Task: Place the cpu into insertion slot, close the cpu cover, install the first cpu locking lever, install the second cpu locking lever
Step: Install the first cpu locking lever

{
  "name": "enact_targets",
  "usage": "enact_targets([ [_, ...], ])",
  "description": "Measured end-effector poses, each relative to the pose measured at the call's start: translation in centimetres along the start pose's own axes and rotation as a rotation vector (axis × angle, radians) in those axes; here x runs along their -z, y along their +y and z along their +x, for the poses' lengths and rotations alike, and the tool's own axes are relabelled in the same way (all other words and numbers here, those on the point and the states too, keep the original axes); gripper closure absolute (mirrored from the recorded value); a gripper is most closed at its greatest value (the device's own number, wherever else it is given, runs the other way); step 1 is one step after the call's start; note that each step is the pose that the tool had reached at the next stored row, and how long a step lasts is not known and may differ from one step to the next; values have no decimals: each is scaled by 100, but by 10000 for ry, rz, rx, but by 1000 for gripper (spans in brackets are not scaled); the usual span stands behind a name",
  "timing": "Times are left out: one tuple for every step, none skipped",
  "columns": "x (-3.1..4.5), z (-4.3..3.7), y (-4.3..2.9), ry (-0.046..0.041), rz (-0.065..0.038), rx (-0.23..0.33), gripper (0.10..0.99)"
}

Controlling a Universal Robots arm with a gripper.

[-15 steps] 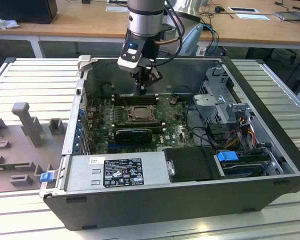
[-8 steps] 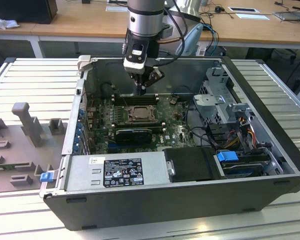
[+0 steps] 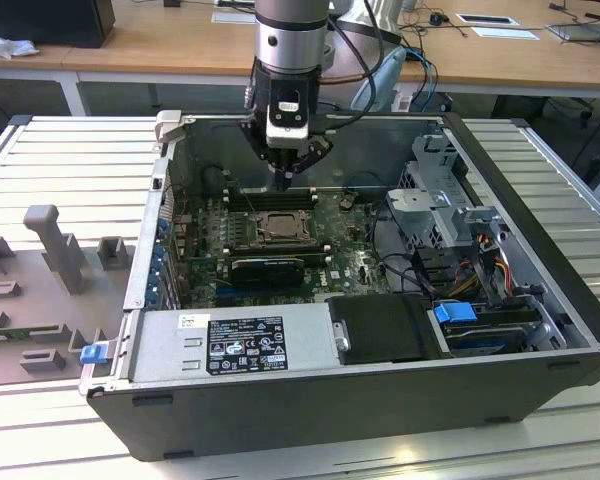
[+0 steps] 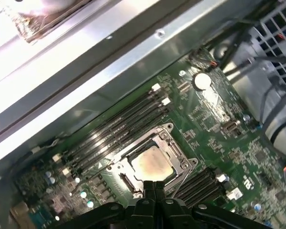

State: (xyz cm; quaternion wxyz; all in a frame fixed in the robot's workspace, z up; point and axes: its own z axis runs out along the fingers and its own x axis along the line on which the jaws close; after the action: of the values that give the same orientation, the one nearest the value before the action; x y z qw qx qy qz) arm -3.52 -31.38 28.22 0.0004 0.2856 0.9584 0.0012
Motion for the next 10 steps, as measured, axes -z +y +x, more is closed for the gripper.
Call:
enact_targets([
  [0,0,0,0,-1,176,980],
  [-1,0,0,1,-1,461,980],
  [0,0,0,2,0,642,980],
  [-1,0,0,2,-1,852,980],
  [-1,0,0,3,-1,1127,980],
  [-1,0,0,3,0,1306,980],
  [-1,0,0,4,0,1582,980],
  [-1,0,0,5,-1,1971,980],
  [-1,0,0,6,-1,2340,980],
  [-2,0,0,7,-1,2741,980],
])
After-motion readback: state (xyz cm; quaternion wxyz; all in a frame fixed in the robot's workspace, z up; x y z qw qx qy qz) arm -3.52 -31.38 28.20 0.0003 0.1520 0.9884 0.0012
